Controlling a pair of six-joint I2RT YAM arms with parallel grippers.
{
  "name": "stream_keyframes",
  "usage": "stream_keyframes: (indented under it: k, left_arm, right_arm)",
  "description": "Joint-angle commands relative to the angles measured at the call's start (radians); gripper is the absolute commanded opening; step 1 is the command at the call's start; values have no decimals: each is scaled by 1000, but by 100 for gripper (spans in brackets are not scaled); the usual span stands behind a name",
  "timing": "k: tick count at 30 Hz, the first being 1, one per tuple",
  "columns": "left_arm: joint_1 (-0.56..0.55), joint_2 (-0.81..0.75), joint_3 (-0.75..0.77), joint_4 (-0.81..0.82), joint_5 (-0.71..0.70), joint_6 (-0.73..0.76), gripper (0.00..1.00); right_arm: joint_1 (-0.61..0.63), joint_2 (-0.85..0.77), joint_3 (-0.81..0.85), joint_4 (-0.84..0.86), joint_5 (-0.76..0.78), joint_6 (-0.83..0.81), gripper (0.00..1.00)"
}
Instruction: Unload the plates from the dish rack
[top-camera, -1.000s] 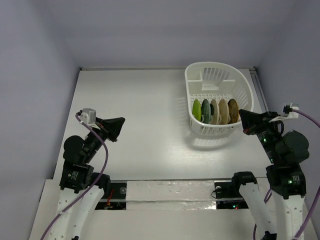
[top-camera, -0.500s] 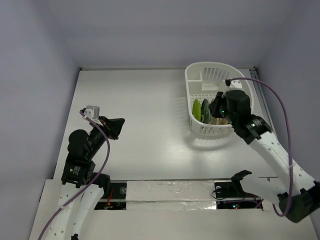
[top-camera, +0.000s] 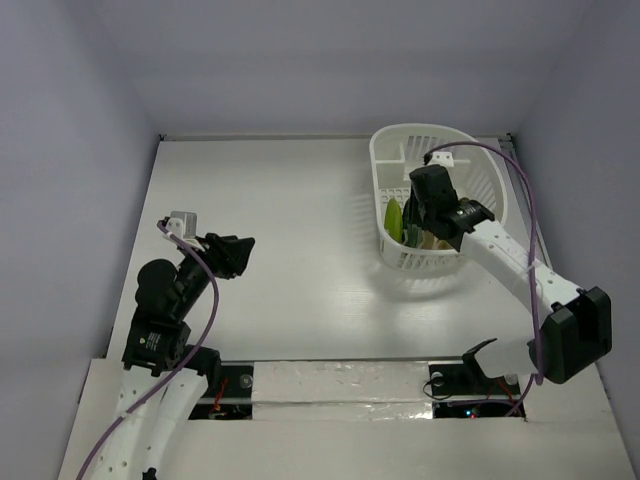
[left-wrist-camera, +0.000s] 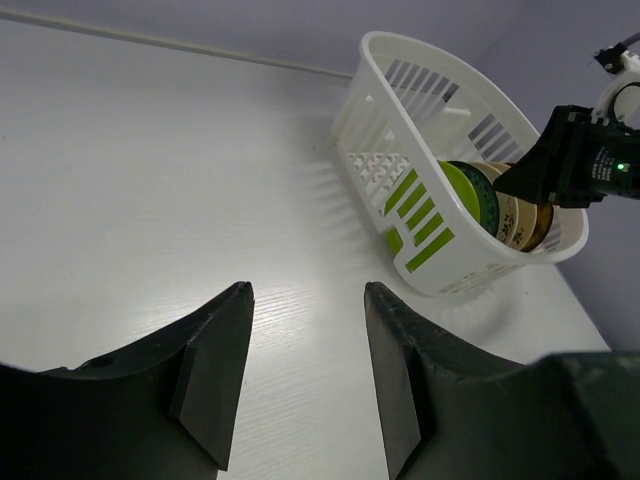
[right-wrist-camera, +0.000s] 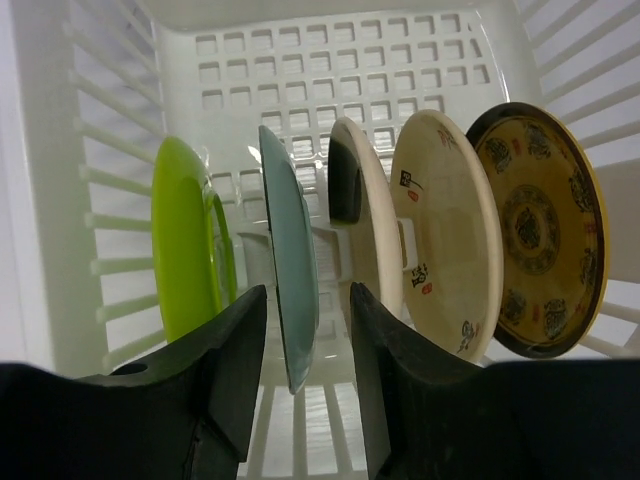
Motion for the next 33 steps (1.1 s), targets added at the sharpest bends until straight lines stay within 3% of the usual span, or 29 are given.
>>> stream_keyframes:
  k: [1,7,23,33]
  left_arm:
    - [-5,-10,10,28,-8,-5,45]
    - [-5,-13,9,29,-1,-6,49]
    - [-5,-28,7,34,8,-5,49]
    - [-14,-36,7,31,3,-5,49]
  right_arm:
    - [17,47,61,-4,60,-19,45]
    - [17,120,85,-4,86,-25,40]
    - [108,265,206,-126,308,-21,9]
    - [163,270,271,-186,419,-62,0]
